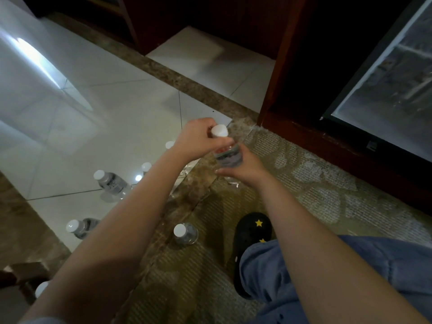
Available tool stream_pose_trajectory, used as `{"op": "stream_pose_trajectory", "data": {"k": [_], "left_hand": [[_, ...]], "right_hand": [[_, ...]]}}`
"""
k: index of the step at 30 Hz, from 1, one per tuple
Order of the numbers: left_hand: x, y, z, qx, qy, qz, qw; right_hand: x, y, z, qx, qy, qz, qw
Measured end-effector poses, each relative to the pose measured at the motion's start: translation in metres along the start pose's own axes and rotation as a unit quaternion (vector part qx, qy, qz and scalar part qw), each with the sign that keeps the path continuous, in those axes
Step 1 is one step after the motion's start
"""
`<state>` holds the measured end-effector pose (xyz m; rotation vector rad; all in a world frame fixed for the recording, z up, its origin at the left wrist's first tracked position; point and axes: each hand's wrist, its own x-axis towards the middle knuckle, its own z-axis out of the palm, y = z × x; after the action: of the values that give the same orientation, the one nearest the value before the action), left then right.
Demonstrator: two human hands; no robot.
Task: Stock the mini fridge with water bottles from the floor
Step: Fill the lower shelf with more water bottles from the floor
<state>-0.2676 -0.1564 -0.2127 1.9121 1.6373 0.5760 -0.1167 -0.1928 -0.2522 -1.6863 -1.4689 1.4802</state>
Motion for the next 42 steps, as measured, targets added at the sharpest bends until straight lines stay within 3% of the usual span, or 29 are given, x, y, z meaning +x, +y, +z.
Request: {"op": "stream_pose_trajectory", "data": {"k": [3,7,10,13,18,23,25,32,42], "left_hand": [[0.001,0.015,0.004,0.008,-0.019,0.039,0.999],[0.0,0.009,0.022,-0.026,-0.033,0.023,0.999],[-0.002,-0.007,0.033,-0.124,-0.025,-0.035,0.991],[0.003,-0.037,0.035,-0.209,0.052,-0.129,0.968],[0.029,-0.111,0.026,0.017,0.098,-0.25,0.963],[0.042,-0.143,0.039,0.172,-0.021,-0.319,0.932],[0.047,-0.148,0.046,0.164,-0.034,-0.322,0.932],[0.054,-0.145,0.064,0.151,0.038,-0.308,0.938],[0.059,-0.096,0.05,0.215,-0.032,-0.196,0.956]], "right_hand": [[0.004,0.006,-0.004,0.002,0.042,0.001,0.999],[0.004,0.016,-0.004,-0.038,0.065,0.017,0.997],[0.007,0.016,-0.001,-0.055,0.073,0.038,0.995],[0.013,0.011,0.002,-0.05,0.079,0.038,0.995],[0.027,-0.001,0.005,-0.061,0.06,0.043,0.995],[0.046,-0.008,0.007,-0.089,0.068,0.027,0.993],[0.051,-0.005,0.006,-0.078,0.076,0.03,0.994],[0.047,0.013,-0.002,-0.02,0.109,0.054,0.992],[0.032,0.01,-0.022,0.022,0.162,0.067,0.984]]}}
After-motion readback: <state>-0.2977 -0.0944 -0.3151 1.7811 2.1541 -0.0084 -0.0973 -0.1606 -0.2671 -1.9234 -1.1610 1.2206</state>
